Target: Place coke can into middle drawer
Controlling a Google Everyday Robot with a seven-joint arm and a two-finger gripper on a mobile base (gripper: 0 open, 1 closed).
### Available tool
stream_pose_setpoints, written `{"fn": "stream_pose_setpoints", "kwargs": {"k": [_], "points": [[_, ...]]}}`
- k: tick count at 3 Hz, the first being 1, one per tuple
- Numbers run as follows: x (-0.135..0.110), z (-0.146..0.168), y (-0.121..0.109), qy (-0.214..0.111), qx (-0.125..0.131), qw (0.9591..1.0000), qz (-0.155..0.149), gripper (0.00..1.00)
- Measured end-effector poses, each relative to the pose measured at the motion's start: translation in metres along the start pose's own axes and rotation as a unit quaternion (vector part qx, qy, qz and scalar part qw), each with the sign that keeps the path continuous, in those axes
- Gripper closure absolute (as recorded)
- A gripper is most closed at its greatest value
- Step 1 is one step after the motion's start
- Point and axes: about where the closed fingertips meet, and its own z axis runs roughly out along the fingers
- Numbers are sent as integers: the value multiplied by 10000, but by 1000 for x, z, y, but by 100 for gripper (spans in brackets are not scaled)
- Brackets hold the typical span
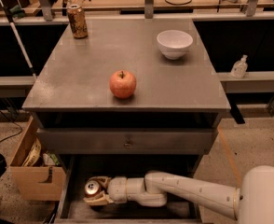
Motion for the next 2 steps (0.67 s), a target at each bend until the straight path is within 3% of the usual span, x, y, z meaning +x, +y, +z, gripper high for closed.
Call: {"fn": "stream_pose_setpoints", "kwargs": {"k": [2], "points": [[-1,3,2,-13,-29,10000,2,12]]}}
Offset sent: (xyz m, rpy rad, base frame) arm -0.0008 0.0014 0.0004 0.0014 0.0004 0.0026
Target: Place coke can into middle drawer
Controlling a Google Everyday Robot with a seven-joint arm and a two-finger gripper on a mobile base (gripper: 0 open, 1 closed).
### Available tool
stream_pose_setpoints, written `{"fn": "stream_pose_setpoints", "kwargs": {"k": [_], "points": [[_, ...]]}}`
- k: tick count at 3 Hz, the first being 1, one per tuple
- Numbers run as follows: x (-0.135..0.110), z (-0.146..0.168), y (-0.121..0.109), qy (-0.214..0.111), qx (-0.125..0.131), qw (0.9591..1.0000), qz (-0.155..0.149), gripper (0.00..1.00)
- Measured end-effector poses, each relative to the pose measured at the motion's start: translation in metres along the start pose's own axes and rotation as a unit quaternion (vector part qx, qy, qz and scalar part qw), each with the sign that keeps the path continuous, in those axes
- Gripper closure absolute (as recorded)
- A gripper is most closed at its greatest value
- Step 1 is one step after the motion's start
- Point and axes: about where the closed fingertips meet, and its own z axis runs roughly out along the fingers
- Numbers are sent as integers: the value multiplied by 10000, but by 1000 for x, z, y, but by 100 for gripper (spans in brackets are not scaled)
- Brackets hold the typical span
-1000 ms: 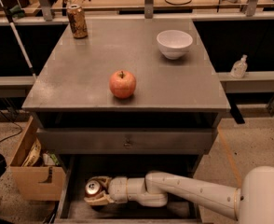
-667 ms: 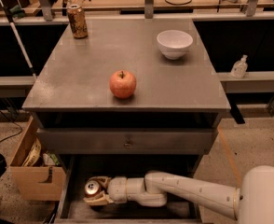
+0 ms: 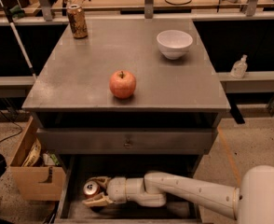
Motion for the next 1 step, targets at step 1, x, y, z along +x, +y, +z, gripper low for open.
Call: {"fn": "stream_pose_setpoints", "kwargs": {"k": [1], "points": [[0,1,1,-6,-13,10000,1,0]]}}
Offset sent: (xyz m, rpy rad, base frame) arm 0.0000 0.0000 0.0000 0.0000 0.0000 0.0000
